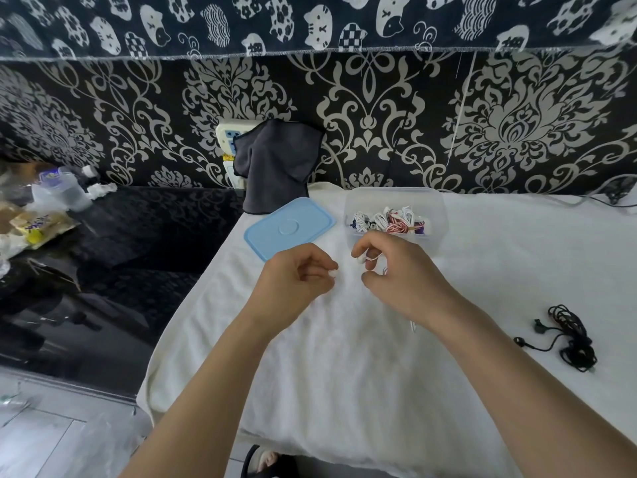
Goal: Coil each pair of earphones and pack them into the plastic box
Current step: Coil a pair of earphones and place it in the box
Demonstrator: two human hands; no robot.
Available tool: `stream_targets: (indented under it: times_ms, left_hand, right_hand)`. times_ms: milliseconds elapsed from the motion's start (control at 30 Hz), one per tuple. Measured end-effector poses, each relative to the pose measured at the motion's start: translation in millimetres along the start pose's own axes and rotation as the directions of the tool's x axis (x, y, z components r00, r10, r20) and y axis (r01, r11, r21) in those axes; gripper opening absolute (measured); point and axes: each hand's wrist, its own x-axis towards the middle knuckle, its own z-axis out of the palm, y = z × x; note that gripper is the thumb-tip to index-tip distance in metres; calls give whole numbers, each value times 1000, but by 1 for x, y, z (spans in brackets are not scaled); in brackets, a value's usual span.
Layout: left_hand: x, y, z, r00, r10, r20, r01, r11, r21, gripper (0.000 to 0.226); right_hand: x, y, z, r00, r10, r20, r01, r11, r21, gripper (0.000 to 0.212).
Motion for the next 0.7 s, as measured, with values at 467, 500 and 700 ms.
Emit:
stream_targets:
  times_ms: [467,500,700]
  left_hand:
    - [1,5,2,998,51,22,-51,998,-35,19]
    - [0,6,2,998,55,23,-54,998,-39,19]
    - [-2,10,0,997,75,33,-72,995,-62,18]
  right_hand:
    - [1,-15,-4,976,163,147,-209,897,390,3]
    - [1,-16,-4,975,162,150,-210,893,398,3]
    - [1,-15,-5,972,164,167,-222,874,432,4]
